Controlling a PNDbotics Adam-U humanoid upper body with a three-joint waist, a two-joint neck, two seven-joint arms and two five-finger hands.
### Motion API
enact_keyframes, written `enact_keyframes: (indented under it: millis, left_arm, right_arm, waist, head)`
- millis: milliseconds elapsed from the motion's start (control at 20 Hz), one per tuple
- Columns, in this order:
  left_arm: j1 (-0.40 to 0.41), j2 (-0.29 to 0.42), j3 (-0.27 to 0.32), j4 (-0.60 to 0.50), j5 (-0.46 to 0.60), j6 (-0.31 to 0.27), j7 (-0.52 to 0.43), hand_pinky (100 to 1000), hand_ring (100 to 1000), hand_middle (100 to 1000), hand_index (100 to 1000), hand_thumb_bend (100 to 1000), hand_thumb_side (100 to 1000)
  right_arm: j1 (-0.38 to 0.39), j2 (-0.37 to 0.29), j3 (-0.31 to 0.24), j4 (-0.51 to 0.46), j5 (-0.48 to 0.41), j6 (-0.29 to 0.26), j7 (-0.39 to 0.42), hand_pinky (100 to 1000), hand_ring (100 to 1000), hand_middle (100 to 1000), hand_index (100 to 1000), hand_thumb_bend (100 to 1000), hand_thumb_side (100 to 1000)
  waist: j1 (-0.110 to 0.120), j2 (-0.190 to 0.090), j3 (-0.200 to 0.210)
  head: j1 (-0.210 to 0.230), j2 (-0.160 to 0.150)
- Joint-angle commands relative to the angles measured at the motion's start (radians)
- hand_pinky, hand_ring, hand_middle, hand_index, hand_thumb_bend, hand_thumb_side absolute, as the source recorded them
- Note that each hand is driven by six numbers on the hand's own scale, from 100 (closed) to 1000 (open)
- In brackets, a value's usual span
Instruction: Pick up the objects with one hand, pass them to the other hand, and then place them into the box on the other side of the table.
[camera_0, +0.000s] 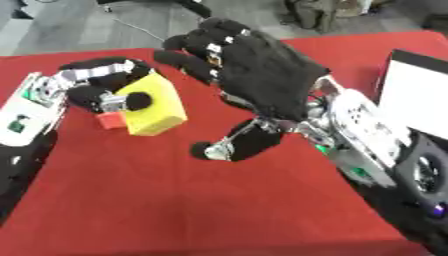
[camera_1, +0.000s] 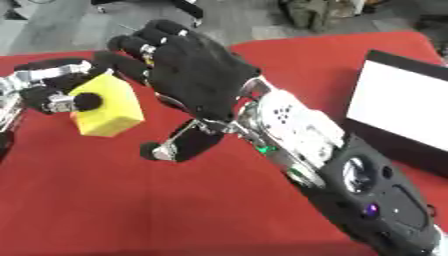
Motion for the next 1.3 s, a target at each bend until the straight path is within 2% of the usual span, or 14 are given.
enact_keyframes:
  millis: [50, 350, 450, 850, 1050, 1300]
  left_arm:
    - [-0.027, -0.006, -0.015, -0.026, -0.005, 0.002, -0.014, 752, 454, 422, 610, 100, 673]
    - [-0.041, -0.026, -0.037, -0.024, -0.02, -0.002, -0.014, 752, 459, 425, 613, 100, 665]
    - [-0.048, -0.038, -0.041, -0.024, -0.022, -0.005, -0.014, 753, 459, 425, 614, 100, 660]
    - [-0.065, -0.07, -0.056, -0.04, -0.02, -0.003, -0.014, 754, 460, 425, 614, 100, 662]
    - [-0.073, -0.083, -0.067, -0.046, -0.016, 0.003, -0.014, 754, 459, 424, 613, 100, 661]
    - [-0.076, -0.091, -0.075, -0.048, -0.017, 0.01, -0.014, 754, 458, 424, 612, 100, 665]
  right_arm:
    - [-0.009, -0.002, -0.002, -0.02, 0.01, 0.012, 0.017, 907, 849, 872, 974, 593, 492]
    - [-0.002, 0.006, 0.003, -0.02, 0.02, 0.03, 0.027, 877, 842, 858, 967, 607, 494]
    - [0.004, 0.009, 0.008, -0.02, 0.008, 0.043, 0.029, 836, 834, 838, 954, 627, 482]
    - [0.029, 0.009, 0.028, -0.02, -0.079, 0.143, 0.041, 723, 814, 780, 916, 650, 426]
    - [0.032, 0.008, 0.034, -0.02, -0.095, 0.174, 0.047, 718, 810, 769, 907, 629, 404]
    - [0.029, 0.003, 0.03, -0.02, -0.074, 0.189, 0.063, 733, 806, 758, 904, 572, 382]
  waist:
    - [0.005, -0.018, 0.001]
    - [0.015, -0.02, 0.003]
    - [0.017, -0.02, 0.003]
    - [0.02, -0.019, 0.005]
    - [0.022, -0.019, 0.008]
    - [0.025, -0.021, 0.01]
  head:
    - [0.002, -0.003]
    - [-0.005, -0.003]
    - [-0.01, -0.003]
    - [-0.016, -0.003]
    - [-0.019, -0.003]
    - [-0.02, -0.003]
